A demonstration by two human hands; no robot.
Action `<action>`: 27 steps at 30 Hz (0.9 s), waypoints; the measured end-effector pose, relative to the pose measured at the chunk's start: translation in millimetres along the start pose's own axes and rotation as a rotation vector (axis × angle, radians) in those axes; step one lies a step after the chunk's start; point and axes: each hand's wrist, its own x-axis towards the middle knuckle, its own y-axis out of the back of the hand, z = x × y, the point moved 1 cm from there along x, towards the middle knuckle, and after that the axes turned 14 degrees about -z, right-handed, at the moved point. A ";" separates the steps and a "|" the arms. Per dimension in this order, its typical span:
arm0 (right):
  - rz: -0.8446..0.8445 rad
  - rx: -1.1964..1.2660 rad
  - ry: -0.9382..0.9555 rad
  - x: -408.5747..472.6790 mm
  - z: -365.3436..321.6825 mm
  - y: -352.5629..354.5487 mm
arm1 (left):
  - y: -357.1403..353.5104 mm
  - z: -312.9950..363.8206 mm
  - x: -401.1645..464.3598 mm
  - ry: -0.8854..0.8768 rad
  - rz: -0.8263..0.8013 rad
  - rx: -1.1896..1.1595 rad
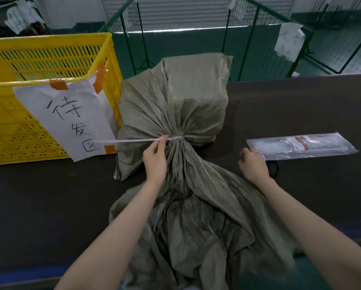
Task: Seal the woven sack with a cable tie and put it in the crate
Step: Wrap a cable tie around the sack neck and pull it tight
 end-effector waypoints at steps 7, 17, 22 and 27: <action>-0.124 -0.133 -0.316 3.9 31.6 -11.3 | -3.5 -2.9 -2.4 0.015 0.029 -0.080; -0.028 -0.054 -0.334 3.7 43.5 -21.8 | -3.1 -5.7 -3.3 0.008 0.037 -0.133; -0.041 0.234 -0.432 8.1 45.8 -12.4 | -2.3 -6.8 -2.7 0.025 0.040 -0.144; -0.048 0.541 -0.485 17.2 35.0 7.6 | 0.1 -9.5 0.1 0.002 0.015 -0.107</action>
